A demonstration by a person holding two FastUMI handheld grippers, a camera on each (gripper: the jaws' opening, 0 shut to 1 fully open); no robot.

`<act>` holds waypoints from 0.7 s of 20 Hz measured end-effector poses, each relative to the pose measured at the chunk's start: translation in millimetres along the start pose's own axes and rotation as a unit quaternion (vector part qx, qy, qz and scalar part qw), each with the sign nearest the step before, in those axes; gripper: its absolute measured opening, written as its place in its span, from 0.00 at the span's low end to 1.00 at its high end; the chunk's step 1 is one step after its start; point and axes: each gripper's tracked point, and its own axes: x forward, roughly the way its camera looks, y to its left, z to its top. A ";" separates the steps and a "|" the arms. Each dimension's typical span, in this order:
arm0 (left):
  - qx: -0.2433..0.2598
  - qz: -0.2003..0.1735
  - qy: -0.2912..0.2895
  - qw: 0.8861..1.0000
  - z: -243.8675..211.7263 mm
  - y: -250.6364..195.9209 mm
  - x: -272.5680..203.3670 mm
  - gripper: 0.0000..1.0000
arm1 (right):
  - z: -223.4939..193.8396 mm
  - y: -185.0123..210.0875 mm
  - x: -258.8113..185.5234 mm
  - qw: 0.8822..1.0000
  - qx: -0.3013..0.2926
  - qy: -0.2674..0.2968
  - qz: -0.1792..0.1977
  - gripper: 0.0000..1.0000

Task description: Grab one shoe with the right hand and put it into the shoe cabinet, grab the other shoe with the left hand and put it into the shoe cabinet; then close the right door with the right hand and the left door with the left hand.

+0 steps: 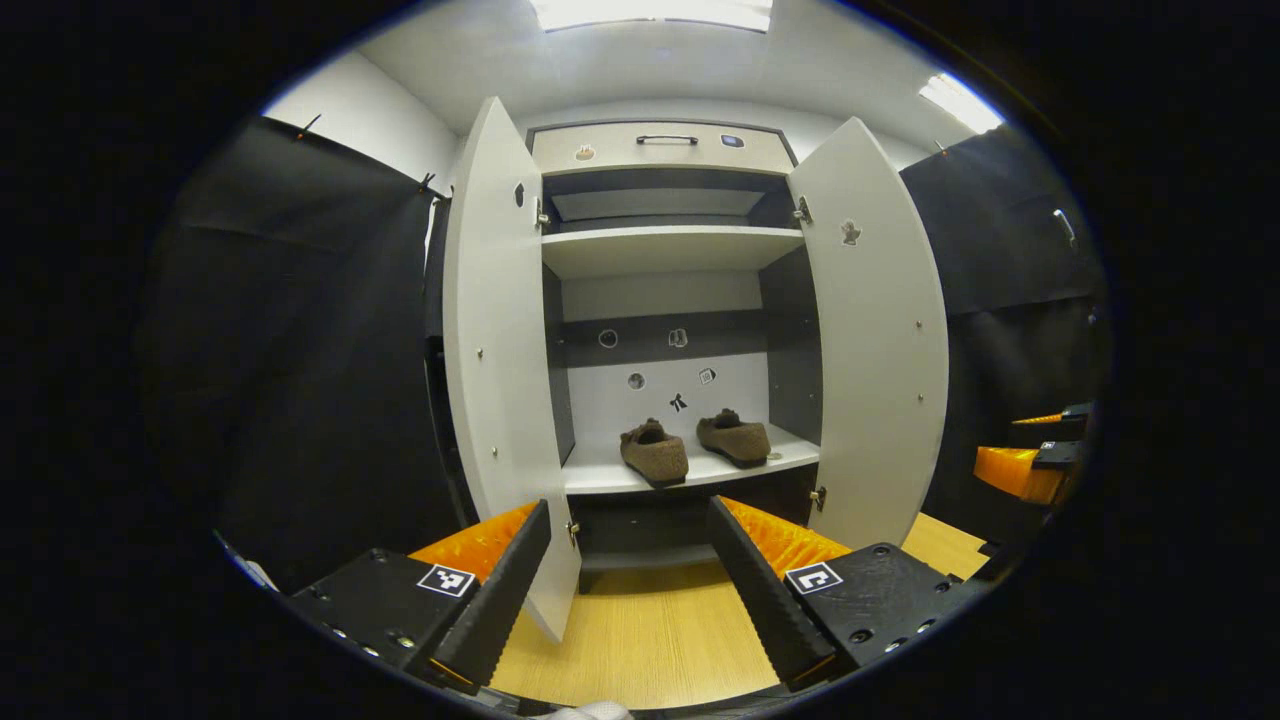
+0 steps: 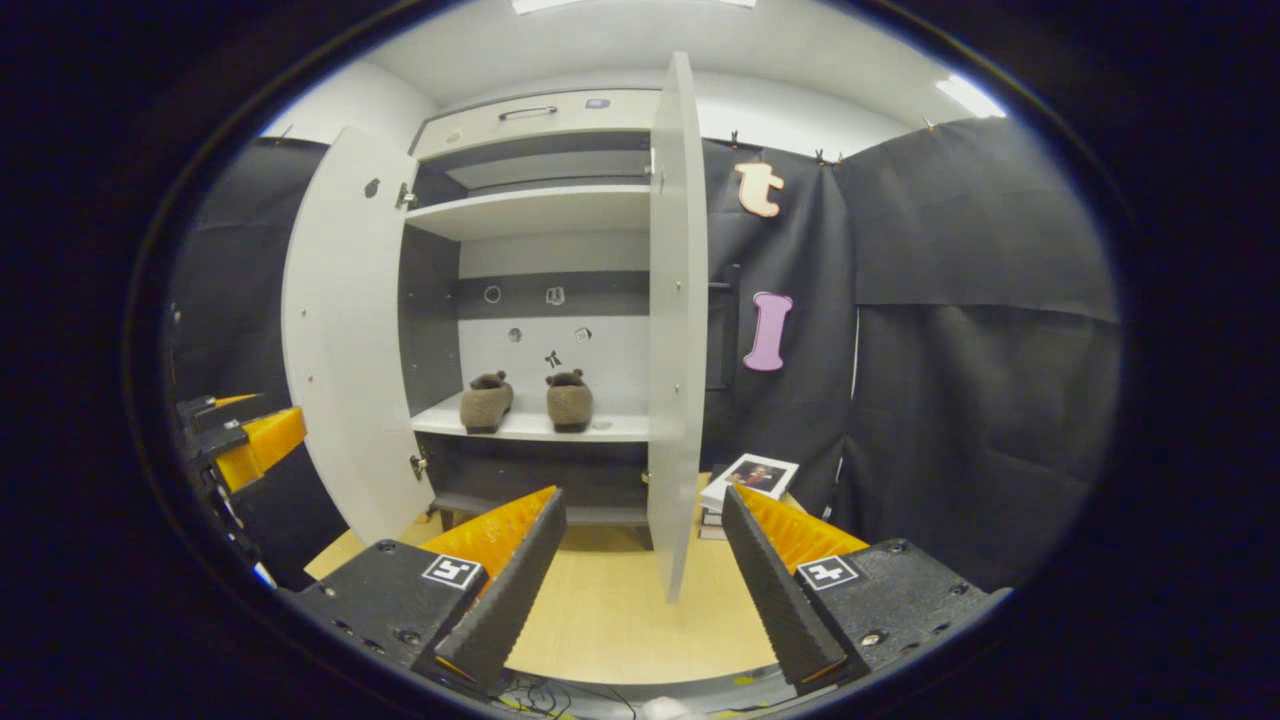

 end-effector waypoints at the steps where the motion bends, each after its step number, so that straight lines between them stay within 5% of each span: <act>1: -0.001 0.001 0.002 1.000 -3.0 0.8 -3.9 0.96 | 2.0 -0.7 1.4 1.000 0.000 0.001 0.000 1.00; 14: -0.013 0.037 0.011 0.999 -8.1 10.4 -7.7 0.96 | 94.5 -134.3 92.5 0.993 -0.002 -0.057 -0.107 1.00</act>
